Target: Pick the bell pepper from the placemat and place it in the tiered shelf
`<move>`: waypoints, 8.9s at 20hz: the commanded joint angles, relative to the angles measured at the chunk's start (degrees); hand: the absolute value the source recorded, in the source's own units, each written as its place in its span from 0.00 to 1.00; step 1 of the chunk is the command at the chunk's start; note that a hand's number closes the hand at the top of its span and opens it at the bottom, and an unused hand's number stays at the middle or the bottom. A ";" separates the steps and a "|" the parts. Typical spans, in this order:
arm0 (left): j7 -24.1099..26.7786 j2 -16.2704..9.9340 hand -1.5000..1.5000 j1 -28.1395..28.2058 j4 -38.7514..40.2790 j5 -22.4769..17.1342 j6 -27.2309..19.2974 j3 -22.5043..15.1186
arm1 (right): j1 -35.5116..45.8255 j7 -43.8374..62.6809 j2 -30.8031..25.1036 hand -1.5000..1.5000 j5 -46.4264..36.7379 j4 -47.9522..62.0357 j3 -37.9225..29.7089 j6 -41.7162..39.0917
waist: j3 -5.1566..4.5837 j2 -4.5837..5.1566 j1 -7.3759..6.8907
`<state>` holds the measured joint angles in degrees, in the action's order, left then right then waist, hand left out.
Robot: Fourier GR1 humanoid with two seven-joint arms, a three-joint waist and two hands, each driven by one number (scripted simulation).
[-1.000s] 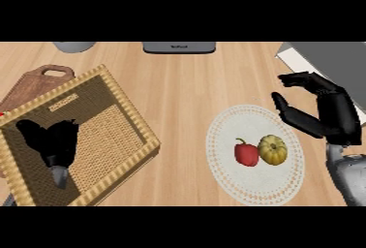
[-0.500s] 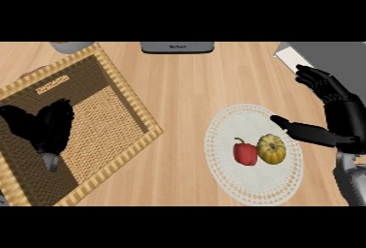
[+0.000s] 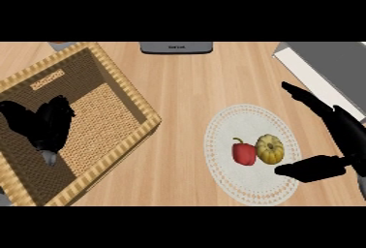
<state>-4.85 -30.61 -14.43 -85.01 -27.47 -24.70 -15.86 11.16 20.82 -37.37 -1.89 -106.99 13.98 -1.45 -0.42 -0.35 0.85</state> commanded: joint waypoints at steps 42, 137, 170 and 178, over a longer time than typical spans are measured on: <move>1.82 -0.71 0.50 1.25 0.20 -1.20 6.84 0.14 | 10.11 45.39 19.33 0.00 -45.93 11.09 27.98 -23.50 | 0.39 0.29 -0.82; -0.74 3.27 0.50 -3.96 4.47 2.69 10.05 3.75 | 26.32 -17.51 -1.95 1.00 -23.47 44.79 -45.23 -8.78 | 0.44 0.76 -1.66; -1.06 2.74 0.50 -0.80 -0.19 2.50 7.23 0.98 | 35.65 -38.09 -27.96 0.00 -16.76 91.42 -56.01 -17.30 | 0.63 1.17 -2.51; -2.49 1.31 0.50 -1.76 -1.07 0.98 6.56 1.51 | 27.55 -45.16 -38.36 0.00 -12.59 96.34 -60.85 -31.04 | 0.83 0.92 -0.80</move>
<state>-7.70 -28.47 -15.97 -85.52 -25.80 -21.78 -14.79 42.22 -21.40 -71.27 -16.64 -13.38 -44.43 -25.90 0.28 0.69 -0.71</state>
